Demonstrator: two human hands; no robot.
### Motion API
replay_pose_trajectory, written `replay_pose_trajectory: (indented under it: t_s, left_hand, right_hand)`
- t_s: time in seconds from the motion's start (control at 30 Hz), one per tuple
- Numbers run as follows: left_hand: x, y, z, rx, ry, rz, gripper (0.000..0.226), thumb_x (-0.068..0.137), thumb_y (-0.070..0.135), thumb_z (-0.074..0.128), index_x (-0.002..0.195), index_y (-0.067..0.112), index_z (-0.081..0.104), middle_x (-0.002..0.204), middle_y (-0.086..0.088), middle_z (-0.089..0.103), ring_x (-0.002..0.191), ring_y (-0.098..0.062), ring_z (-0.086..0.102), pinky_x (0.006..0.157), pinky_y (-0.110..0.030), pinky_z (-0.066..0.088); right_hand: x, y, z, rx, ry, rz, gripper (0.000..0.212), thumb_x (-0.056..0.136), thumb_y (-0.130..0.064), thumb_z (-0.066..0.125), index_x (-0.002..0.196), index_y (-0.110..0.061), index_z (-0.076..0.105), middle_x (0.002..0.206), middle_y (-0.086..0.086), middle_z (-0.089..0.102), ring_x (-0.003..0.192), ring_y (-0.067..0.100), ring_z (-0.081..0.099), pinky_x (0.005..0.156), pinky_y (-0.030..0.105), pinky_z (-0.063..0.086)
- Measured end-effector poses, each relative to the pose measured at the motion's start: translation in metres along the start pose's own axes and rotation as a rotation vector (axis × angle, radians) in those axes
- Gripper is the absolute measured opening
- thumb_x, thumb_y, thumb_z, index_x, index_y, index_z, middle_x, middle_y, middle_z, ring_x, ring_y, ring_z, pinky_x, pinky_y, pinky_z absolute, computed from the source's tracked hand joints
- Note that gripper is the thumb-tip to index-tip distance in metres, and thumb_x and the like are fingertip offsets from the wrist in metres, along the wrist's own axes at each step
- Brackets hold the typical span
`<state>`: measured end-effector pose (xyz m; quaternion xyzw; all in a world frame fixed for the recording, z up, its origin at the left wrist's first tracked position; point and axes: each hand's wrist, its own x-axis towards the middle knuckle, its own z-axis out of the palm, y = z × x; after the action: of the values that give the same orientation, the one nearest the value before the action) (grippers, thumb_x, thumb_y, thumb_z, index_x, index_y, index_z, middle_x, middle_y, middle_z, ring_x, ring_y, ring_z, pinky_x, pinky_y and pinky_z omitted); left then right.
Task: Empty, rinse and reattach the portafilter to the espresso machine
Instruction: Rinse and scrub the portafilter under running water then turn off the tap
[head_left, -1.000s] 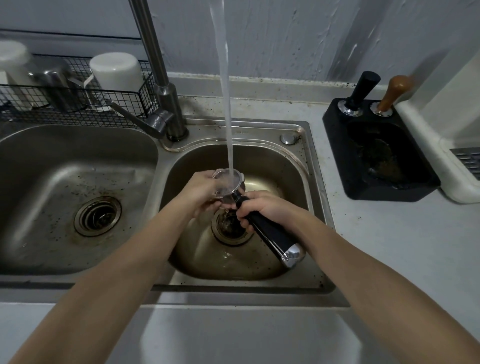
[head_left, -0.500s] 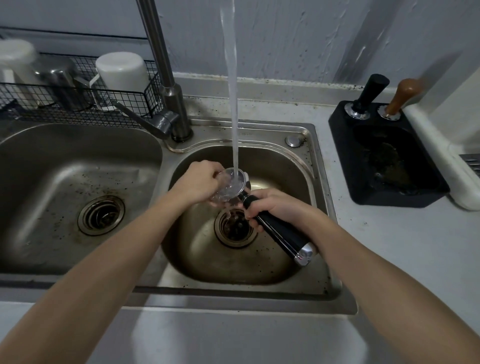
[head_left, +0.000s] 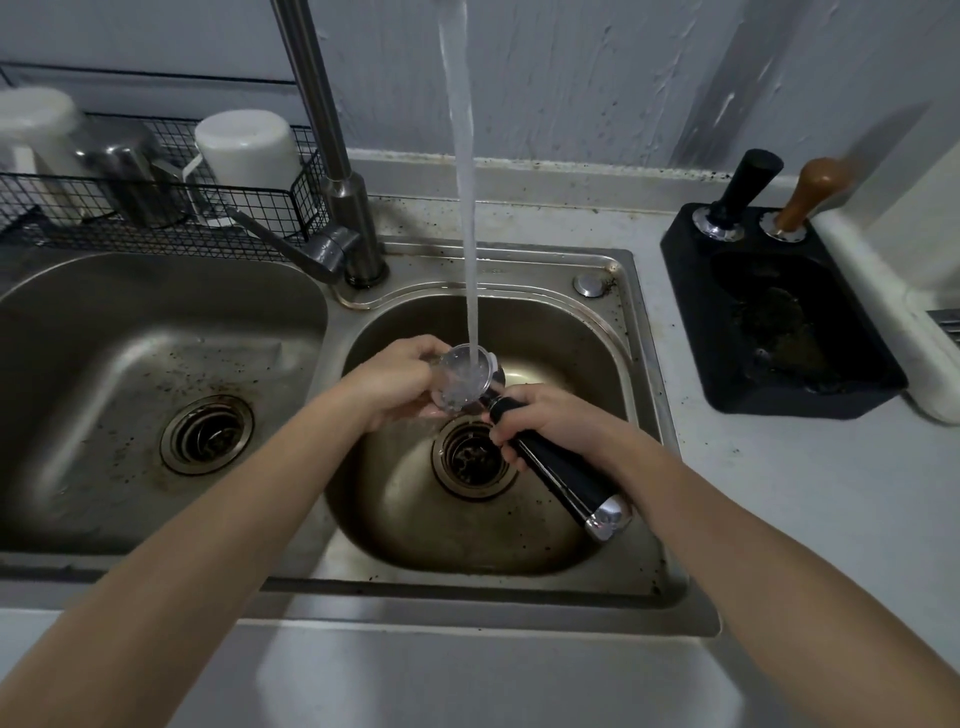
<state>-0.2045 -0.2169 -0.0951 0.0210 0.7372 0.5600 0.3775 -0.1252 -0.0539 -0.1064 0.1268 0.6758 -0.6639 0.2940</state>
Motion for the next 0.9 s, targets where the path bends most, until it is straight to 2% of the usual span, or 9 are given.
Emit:
replay_pose_trajectory:
  t_s: [0.07, 0.23, 0.37, 0.5, 0.57, 0.6, 0.67, 0.77, 0.9]
  left_hand:
    - [-0.005, -0.003, 0.005, -0.082, 0.051, -0.002, 0.008, 0.090, 0.014, 0.052, 0.097, 0.015, 0.056, 0.101, -0.013, 0.059, 0.081, -0.025, 0.061, 0.060, -0.026, 0.053]
    - [-0.006, -0.021, 0.028, 0.010, 0.095, 0.036, 0.075, 0.081, 0.031, 0.065, 0.141, 0.020, 0.021, 0.126, -0.007, 0.050, 0.107, -0.025, 0.058, 0.086, -0.041, 0.053]
    - [0.002, -0.028, 0.044, 0.015, 0.298, 0.175, 0.053, 0.082, 0.033, 0.063, 0.122, 0.017, 0.033, 0.110, -0.010, 0.056, 0.098, -0.026, 0.059, 0.087, -0.046, 0.052]
    - [0.008, -0.027, 0.049, -0.062, 0.377, 0.116, 0.033, 0.079, 0.037, 0.063, 0.094, 0.018, 0.041, 0.076, -0.001, 0.054, 0.061, -0.014, 0.052, 0.048, -0.025, 0.046]
    - [0.012, -0.021, 0.046, -0.184, 0.342, 0.031, 0.022, 0.081, 0.034, 0.060, 0.089, 0.018, 0.046, 0.079, -0.004, 0.056, 0.063, -0.018, 0.054, 0.053, -0.029, 0.047]
    - [0.014, -0.018, 0.043, -0.202, 0.351, 0.006, 0.016, 0.084, 0.031, 0.056, 0.089, 0.017, 0.051, 0.085, -0.007, 0.058, 0.071, -0.023, 0.058, 0.063, -0.034, 0.052]
    - [0.017, -0.015, 0.035, 0.047, 0.390, 0.054, 0.020, 0.090, 0.026, 0.044, 0.089, 0.013, 0.058, 0.093, -0.010, 0.060, 0.094, -0.030, 0.059, 0.083, -0.039, 0.048]
    - [0.012, -0.019, 0.037, 0.514, 0.337, 0.261, 0.034, 0.097, 0.032, 0.028, 0.089, 0.011, 0.055, 0.094, -0.010, 0.055, 0.098, -0.028, 0.053, 0.077, -0.031, 0.036]
    - [0.011, -0.027, 0.037, 0.751, 0.316, 0.372, 0.044, 0.095, 0.042, 0.028, 0.103, 0.006, 0.053, 0.105, -0.016, 0.060, 0.103, -0.029, 0.053, 0.090, -0.042, 0.043]
  right_hand:
    - [0.002, 0.000, 0.003, -0.054, 0.054, -0.007, 0.011, 0.078, 0.001, 0.057, 0.080, -0.010, 0.055, 0.062, 0.007, 0.057, 0.048, 0.012, 0.057, 0.043, 0.020, 0.048]
    - [0.002, -0.001, 0.015, -0.227, 0.140, -0.065, 0.019, 0.078, -0.006, 0.057, 0.078, -0.025, 0.054, 0.043, -0.004, 0.060, 0.038, 0.005, 0.056, 0.040, 0.016, 0.045]
    - [0.001, -0.003, 0.034, -0.405, 0.227, -0.137, 0.025, 0.076, -0.007, 0.057, 0.070, -0.030, 0.048, 0.062, -0.004, 0.058, 0.051, 0.007, 0.058, 0.047, 0.018, 0.043]
    - [0.000, 0.003, 0.042, -0.578, 0.313, -0.172, 0.021, 0.079, -0.009, 0.057, 0.069, -0.025, 0.046, 0.070, -0.003, 0.053, 0.065, 0.014, 0.053, 0.051, 0.023, 0.038]
    - [-0.002, 0.004, 0.042, -0.647, 0.375, -0.172, 0.012, 0.080, -0.011, 0.058, 0.090, -0.010, 0.054, 0.083, 0.001, 0.053, 0.077, 0.018, 0.052, 0.059, 0.025, 0.036]
    - [-0.002, 0.005, 0.042, -0.679, 0.401, -0.165, 0.025, 0.079, -0.012, 0.060, 0.102, -0.004, 0.053, 0.091, 0.006, 0.055, 0.084, 0.021, 0.052, 0.064, 0.026, 0.035]
    - [-0.001, 0.004, 0.040, -0.705, 0.426, -0.152, 0.038, 0.077, -0.013, 0.064, 0.111, -0.001, 0.050, 0.105, 0.013, 0.057, 0.087, 0.022, 0.050, 0.067, 0.026, 0.034]
    - [-0.001, 0.003, 0.039, -0.740, 0.445, -0.134, 0.040, 0.077, -0.010, 0.064, 0.112, 0.001, 0.049, 0.110, 0.016, 0.057, 0.092, 0.026, 0.053, 0.066, 0.025, 0.034]
    - [0.000, 0.003, 0.041, -0.793, 0.451, -0.143, 0.039, 0.080, -0.009, 0.060, 0.115, 0.002, 0.047, 0.113, 0.018, 0.054, 0.096, 0.028, 0.053, 0.070, 0.027, 0.038]
